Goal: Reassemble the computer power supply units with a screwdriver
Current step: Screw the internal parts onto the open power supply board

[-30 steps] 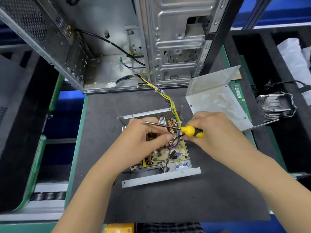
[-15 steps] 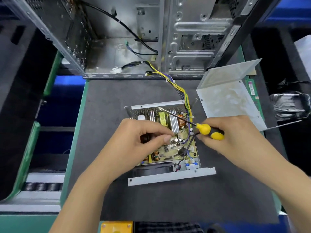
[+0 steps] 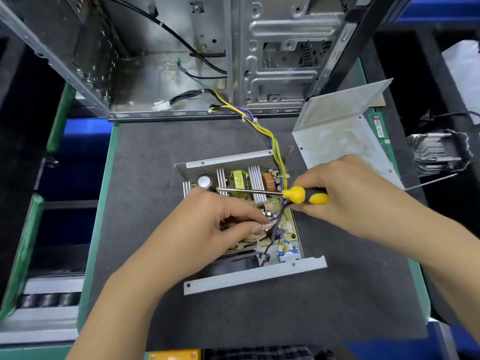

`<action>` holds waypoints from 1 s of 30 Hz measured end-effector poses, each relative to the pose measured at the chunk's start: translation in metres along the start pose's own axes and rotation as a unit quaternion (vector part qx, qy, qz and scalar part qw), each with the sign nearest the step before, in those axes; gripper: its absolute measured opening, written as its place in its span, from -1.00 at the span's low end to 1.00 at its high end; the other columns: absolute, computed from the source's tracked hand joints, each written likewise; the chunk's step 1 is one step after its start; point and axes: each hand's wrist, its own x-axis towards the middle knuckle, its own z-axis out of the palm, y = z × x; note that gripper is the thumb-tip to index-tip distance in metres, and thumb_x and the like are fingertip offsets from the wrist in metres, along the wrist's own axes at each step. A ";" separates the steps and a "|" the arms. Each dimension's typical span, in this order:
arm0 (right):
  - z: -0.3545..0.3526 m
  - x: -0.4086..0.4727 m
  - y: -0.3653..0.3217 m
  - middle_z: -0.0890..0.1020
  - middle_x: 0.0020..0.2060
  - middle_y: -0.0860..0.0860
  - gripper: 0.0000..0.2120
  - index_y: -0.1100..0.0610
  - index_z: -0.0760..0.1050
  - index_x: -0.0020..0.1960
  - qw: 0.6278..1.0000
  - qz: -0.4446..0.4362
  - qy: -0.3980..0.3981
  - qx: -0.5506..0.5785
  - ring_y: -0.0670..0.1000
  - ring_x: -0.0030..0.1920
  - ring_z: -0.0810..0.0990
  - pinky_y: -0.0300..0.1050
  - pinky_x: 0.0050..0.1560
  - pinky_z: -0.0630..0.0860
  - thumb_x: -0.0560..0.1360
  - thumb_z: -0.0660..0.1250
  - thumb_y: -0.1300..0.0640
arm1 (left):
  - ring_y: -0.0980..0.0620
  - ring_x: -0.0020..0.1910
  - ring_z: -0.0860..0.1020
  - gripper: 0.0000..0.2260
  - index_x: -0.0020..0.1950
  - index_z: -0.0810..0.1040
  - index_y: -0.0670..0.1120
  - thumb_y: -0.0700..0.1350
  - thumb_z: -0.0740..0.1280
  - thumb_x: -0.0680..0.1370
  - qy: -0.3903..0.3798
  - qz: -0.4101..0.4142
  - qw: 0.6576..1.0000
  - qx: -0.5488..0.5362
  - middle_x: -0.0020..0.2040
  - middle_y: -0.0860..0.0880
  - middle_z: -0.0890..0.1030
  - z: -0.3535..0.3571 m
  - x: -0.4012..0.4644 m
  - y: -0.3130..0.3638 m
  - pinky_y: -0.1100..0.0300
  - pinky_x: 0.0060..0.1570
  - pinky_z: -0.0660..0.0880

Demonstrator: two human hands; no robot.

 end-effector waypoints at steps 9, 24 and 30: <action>-0.005 -0.007 0.011 0.53 -0.34 -0.05 -0.92 0.03 0.52 -0.19 0.998 -0.025 -0.055 -0.028 -0.03 -0.26 0.47 0.02 -0.23 0.48 0.47 0.35 0.06 | 0.19 -0.52 0.52 -0.88 -0.01 0.71 0.10 -0.09 0.41 0.52 -0.031 -0.042 0.997 0.057 -0.37 0.08 0.65 -0.002 0.001 -0.007 0.15 -0.29 0.56; 0.016 0.008 -0.007 0.36 -0.55 -0.06 -0.91 0.09 0.56 -0.29 0.998 -0.022 0.037 0.054 -0.02 -0.34 0.33 -0.18 -0.39 0.32 0.38 0.41 0.21 | 0.09 -0.46 0.39 -0.83 -0.10 0.70 0.13 0.16 0.40 0.43 0.060 0.034 0.998 0.006 -0.46 0.02 0.46 -0.011 0.000 -0.002 0.32 -0.38 0.28; 0.037 0.008 -0.010 0.42 -0.47 -0.06 -0.90 0.03 0.56 -0.22 0.996 0.011 0.089 0.019 0.10 -0.39 0.36 0.00 -0.36 0.47 0.38 0.43 0.21 | 0.16 -0.39 0.40 -0.77 -0.16 0.70 0.20 0.26 0.31 0.44 -0.003 0.041 0.997 0.069 -0.42 0.10 0.39 -0.005 -0.005 -0.004 0.23 -0.37 0.29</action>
